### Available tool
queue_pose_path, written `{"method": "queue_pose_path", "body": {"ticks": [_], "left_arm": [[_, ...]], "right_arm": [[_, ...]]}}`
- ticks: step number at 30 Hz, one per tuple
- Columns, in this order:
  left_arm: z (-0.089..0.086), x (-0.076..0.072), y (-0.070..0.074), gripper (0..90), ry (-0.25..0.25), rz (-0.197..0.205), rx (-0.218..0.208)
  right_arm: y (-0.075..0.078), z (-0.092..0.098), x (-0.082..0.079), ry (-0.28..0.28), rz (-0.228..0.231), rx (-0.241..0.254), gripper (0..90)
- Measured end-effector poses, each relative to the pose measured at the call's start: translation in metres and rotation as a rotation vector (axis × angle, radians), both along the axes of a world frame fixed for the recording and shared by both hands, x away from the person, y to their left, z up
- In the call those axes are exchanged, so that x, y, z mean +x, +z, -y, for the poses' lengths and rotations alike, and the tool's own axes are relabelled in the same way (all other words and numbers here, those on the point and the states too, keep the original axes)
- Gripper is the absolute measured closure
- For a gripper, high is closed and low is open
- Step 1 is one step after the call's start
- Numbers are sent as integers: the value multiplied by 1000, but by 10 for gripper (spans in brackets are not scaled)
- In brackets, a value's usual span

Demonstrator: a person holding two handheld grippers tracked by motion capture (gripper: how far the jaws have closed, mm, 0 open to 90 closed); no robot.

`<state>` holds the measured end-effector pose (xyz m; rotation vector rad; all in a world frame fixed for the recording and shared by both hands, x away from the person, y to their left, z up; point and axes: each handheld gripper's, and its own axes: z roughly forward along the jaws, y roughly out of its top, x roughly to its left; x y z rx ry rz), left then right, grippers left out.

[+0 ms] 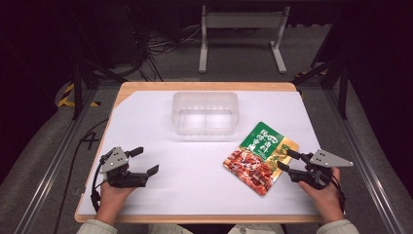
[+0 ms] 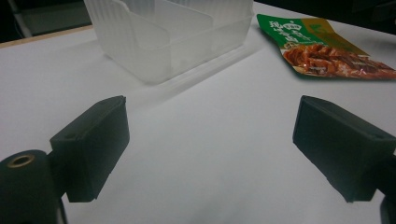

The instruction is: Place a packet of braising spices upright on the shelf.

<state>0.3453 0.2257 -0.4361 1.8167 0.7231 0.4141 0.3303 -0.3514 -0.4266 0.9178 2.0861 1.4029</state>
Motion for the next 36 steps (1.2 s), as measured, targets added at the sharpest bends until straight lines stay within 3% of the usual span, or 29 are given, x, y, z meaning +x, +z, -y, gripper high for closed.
{"method": "queue_pose_path", "body": {"ticks": [7,10,18,27,36], "left_arm": [[2,-1,0,115,3,-3,17],[1,-1,0,115,2,1,17],[1,-2,-1,112,10,-7,17],[1,-1,-1,111,8,-10,18],[2,-1,-2,111,4,-7,18]], "right_arm": [[9,-3,5,-9,-20,-19,374],[12,-1,13,-47,-38,-40,368],[26,7,32,-90,-58,-25,339],[27,13,48,-137,-108,-4,316],[13,19,64,-235,-187,-44,314]]}}
